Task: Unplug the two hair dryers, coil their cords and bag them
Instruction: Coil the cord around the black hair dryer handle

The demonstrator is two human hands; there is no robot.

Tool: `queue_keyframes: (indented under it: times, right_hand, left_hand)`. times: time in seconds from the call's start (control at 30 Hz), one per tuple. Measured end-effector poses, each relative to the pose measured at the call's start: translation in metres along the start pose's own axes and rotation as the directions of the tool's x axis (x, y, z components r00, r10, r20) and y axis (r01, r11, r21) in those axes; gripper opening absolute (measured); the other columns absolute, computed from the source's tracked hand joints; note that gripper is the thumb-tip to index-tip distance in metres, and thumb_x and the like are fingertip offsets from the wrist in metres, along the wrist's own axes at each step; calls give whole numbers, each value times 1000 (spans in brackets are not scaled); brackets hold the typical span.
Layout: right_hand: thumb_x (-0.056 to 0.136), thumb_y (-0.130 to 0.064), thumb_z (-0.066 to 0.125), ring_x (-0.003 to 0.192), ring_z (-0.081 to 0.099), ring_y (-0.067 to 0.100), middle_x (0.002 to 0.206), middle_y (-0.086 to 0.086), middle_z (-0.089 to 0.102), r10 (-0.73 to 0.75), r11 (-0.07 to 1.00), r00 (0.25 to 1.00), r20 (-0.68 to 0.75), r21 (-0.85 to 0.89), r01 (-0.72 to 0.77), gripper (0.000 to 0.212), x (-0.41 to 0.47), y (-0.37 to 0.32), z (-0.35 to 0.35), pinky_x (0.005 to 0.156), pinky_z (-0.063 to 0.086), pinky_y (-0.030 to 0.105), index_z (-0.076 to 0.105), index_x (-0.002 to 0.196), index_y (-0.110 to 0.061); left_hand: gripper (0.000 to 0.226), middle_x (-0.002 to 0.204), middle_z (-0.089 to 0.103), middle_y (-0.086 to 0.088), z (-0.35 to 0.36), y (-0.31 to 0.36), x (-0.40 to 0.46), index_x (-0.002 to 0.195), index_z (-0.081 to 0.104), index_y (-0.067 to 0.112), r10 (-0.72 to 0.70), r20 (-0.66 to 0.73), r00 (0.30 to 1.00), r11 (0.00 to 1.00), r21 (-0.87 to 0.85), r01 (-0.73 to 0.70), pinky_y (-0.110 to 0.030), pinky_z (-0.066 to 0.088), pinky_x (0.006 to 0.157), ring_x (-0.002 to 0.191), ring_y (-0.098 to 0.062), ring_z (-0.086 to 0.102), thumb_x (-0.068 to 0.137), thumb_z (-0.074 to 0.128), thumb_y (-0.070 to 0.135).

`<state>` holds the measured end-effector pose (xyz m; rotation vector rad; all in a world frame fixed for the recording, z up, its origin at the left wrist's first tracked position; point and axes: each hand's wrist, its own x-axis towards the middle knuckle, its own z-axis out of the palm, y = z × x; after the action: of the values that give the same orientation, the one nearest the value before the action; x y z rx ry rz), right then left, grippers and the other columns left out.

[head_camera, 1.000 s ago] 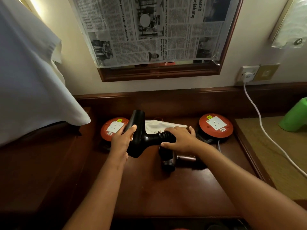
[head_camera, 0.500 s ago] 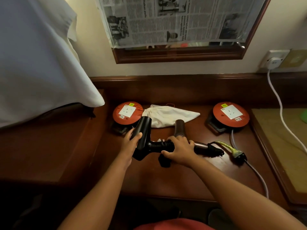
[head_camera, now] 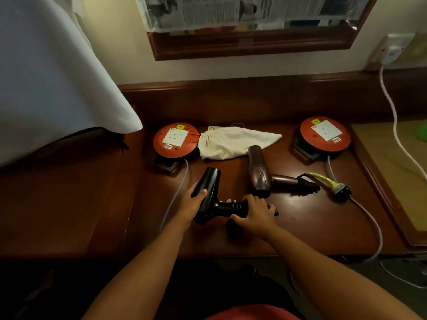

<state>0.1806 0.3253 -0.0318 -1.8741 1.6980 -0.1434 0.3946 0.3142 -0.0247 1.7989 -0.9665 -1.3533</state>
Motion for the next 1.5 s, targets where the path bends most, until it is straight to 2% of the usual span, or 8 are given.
queue_keyframes:
  times: [0.13, 0.4, 0.57, 0.67, 0.93, 1.13, 1.37, 1.5]
  right_hand:
    - [76, -63, 59, 109, 42, 13, 113, -8, 47, 40, 999, 999, 7, 21, -40, 57, 6, 9, 16, 104, 22, 42, 46, 117, -27]
    - [76, -61, 60, 113, 41, 16, 117, -5, 49, 96, 995, 995, 35, 17, -96, 55, 21, 23, 24, 103, 24, 41, 48, 115, -25]
    - [77, -59, 62, 114, 41, 17, 118, -4, 49, 131, 990, 990, 46, 38, -133, 53, 25, 26, 30, 103, 23, 41, 49, 115, -24]
    - [78, -58, 62, 114, 41, 17, 117, -3, 48, 142, 988, 988, 68, 53, -145, 51, 25, 27, 33, 104, 23, 41, 51, 115, -24]
    - [79, -47, 68, 111, 45, 21, 117, 3, 44, 136, 974, 982, 135, 162, -157, 47, 32, 26, 30, 99, 41, 39, 57, 113, -17]
    - [85, -41, 66, 107, 47, 18, 119, 3, 46, 119, 970, 987, 109, 199, -139, 44, 28, 25, 30, 96, 42, 32, 56, 118, -15]
    - [91, -33, 61, 113, 50, 19, 123, 5, 49, 110, 958, 994, 1, 267, -106, 44, 20, 18, 23, 96, 42, 29, 54, 127, -9]
    - [93, -27, 58, 114, 49, 20, 122, 6, 51, 87, 967, 995, -51, 244, -72, 39, 16, 10, 12, 90, 36, 22, 54, 127, -8]
  left_hand:
    - [52, 136, 53, -6, 5, -10, 14, 144, 43, 15, 1, 32, 999, 1000, -14, 0, -36, 47, 97, 117, -23, 56, 95, 59, 24]
    - [58, 137, 55, -8, 15, -24, 39, 143, 44, 16, 2, 47, 999, 999, 35, -4, -36, 49, 99, 119, -22, 56, 90, 65, 27]
    - [62, 142, 48, -6, 18, -26, 43, 146, 38, 15, 3, 49, 999, 999, 44, -5, -30, 43, 101, 128, -23, 48, 91, 65, 25]
    - [64, 146, 45, -8, 18, -30, 44, 147, 37, 15, -8, 63, 998, 998, 62, 5, -36, 41, 106, 130, -23, 46, 91, 65, 25]
    - [67, 152, 37, -8, 18, -32, 51, 149, 32, 12, -22, 72, 997, 991, 134, 13, -36, 34, 111, 137, -23, 38, 91, 64, 21]
    - [65, 152, 36, -7, 19, -34, 48, 150, 29, 11, -3, 88, 996, 977, 214, -16, -21, 33, 98, 137, -22, 37, 93, 61, 20]
    - [65, 150, 40, -7, 20, -29, 43, 149, 32, 14, 56, 67, 996, 937, 341, -76, -36, 35, 109, 135, -23, 40, 92, 61, 25]
    - [60, 145, 46, -6, 16, -21, 39, 145, 39, 17, 85, 74, 994, 913, 393, -108, -44, 40, 107, 130, -24, 46, 90, 61, 27]
